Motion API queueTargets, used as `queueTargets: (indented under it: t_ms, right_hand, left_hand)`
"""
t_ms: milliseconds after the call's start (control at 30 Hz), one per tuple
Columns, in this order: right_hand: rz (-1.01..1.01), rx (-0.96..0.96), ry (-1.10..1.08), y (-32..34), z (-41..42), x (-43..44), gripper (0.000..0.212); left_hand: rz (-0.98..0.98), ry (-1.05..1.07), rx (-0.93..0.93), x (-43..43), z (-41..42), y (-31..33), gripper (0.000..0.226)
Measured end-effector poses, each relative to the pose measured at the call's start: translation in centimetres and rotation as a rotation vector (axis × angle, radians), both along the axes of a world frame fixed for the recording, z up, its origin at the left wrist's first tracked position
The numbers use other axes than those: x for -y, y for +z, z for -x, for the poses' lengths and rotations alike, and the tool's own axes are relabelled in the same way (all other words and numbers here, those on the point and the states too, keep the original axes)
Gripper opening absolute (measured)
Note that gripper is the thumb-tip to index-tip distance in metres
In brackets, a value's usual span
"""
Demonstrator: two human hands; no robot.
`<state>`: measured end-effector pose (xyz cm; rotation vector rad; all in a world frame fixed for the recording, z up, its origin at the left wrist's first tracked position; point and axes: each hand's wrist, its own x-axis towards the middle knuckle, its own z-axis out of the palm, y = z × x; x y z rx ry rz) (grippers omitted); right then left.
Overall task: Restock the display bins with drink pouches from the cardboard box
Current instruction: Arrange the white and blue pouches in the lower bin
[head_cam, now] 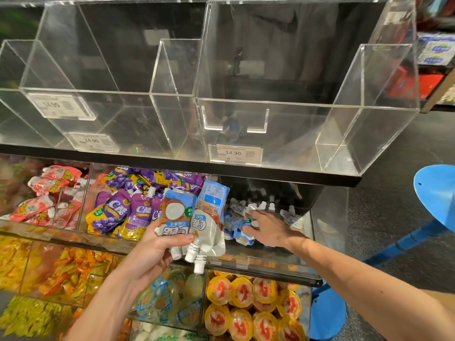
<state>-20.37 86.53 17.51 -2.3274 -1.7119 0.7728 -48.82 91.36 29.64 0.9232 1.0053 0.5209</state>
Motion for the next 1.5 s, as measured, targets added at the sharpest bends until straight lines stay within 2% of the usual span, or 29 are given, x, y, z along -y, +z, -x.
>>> queueTargets:
  t_ms: [167, 300, 400, 467, 500, 567, 600, 633, 667, 700, 733, 833, 900, 967, 1033, 1100, 1167, 1233, 1267, 1333, 1433, 1500]
  right_hand:
    - [0.067, -0.096, 0.04, 1.8, 1.2, -1.3, 0.052]
    - [0.095, -0.062, 0.065, 2.3, 0.9, -1.9, 0.047]
    - [0.053, -0.05, 0.059, 2.1, 0.8, -1.3, 0.049]
    - [-0.029, -0.123, 0.021, 2.6, 1.2, -0.5, 0.056]
    - [-0.086, -0.245, -0.041, 3.4, 1.6, 0.1, 0.055]
    - [-0.167, -0.745, -0.225, 6.2, 2.6, 1.7, 0.048]
    - [-0.177, -1.045, -0.309, 7.5, 2.9, 2.6, 0.057]
    - [-0.156, -1.297, -0.359, 8.8, 3.0, 3.6, 0.075]
    - [-0.132, -1.45, -0.374, 9.8, 3.1, 4.4, 0.094]
    - [-0.126, -1.498, -0.374, 10.5, 3.4, 5.1, 0.105]
    - [-0.132, -1.488, -0.388, 10.7, 3.6, 5.6, 0.106]
    - [-0.226, -1.405, -0.544, 10.0, 4.0, 6.6, 0.069]
    - [-0.254, -1.44, -0.661, 9.1, 3.4, 7.3, 0.054]
    - [-0.255, -1.438, -0.789, 8.5, 2.6, 8.1, 0.046]
    - [-0.219, -1.417, -0.87, 8.2, 2.0, 8.4, 0.043]
    - [-0.19, -1.395, -0.93, 8.1, 1.5, 8.8, 0.04]
    - [-0.192, -1.349, -0.981, 8.4, 0.8, 9.1, 0.027]
    - [-0.203, -1.336, -1.022, 8.7, -0.1, 9.5, 0.015]
    - [-0.212, -1.34, -1.037, 8.8, -0.6, 9.7, 0.012]
    - [-0.235, -1.344, -1.048, 9.0, -1.3, 9.7, 0.012]
    - [-0.269, -1.33, -1.049, 9.0, -1.5, 9.5, 0.019]
    - [-0.273, -1.306, -1.044, 8.9, -1.6, 9.4, 0.016]
  left_hand:
    - [0.033, 0.052, 0.016, 0.1, 0.3, 0.0, 0.098]
    - [0.028, 0.053, 0.007, 0.5, -0.2, 0.3, 0.096]
    - [0.001, 0.017, -0.013, 1.0, -1.1, 0.4, 0.081]
    - [-0.005, -0.002, -0.006, 1.4, -1.9, 0.4, 0.066]
    - [-0.004, -0.009, -0.003, 1.6, -2.3, 0.4, 0.061]
    - [0.005, -0.02, -0.013, 2.0, -3.1, 0.3, 0.052]
    - [0.008, -0.036, -0.017, 2.0, -3.5, 0.2, 0.049]
    - [0.006, -0.065, -0.026, 2.2, -4.1, 0.2, 0.047]
    - [-0.001, -0.1, -0.037, 2.3, -4.6, 0.0, 0.048]
    - [-0.013, -0.131, -0.054, 2.4, -5.3, 0.0, 0.052]
    - [-0.038, -0.167, -0.073, 2.5, -5.9, -0.1, 0.056]
    - [-0.066, -0.311, -0.117, 3.1, -8.0, -0.3, 0.063]
    - [-0.029, -0.37, -0.116, 3.8, -9.3, -0.2, 0.048]
    - [0.053, -0.418, -0.112, 4.3, -10.6, 0.0, 0.041]
    - [0.093, -0.416, -0.144, 4.7, -11.6, 0.1, 0.049]
    - [0.023, -0.422, -0.218, 4.6, -12.3, -0.2, 0.054]
    - [-0.066, -0.438, -0.275, 4.0, -12.7, -0.5, 0.056]
    - [-0.052, -0.429, -0.232, 3.3, -12.6, -0.5, 0.049]
    - [-0.059, -0.435, -0.212, 2.8, -12.5, -0.6, 0.038]
    - [-0.126, -0.473, -0.217, 1.9, -12.3, -0.8, 0.022]
    - [-0.266, -0.528, -0.337, 0.6, -12.0, -1.2, 0.051]
    - [-0.358, -0.593, -0.39, 0.0, -12.0, -1.0, 0.063]
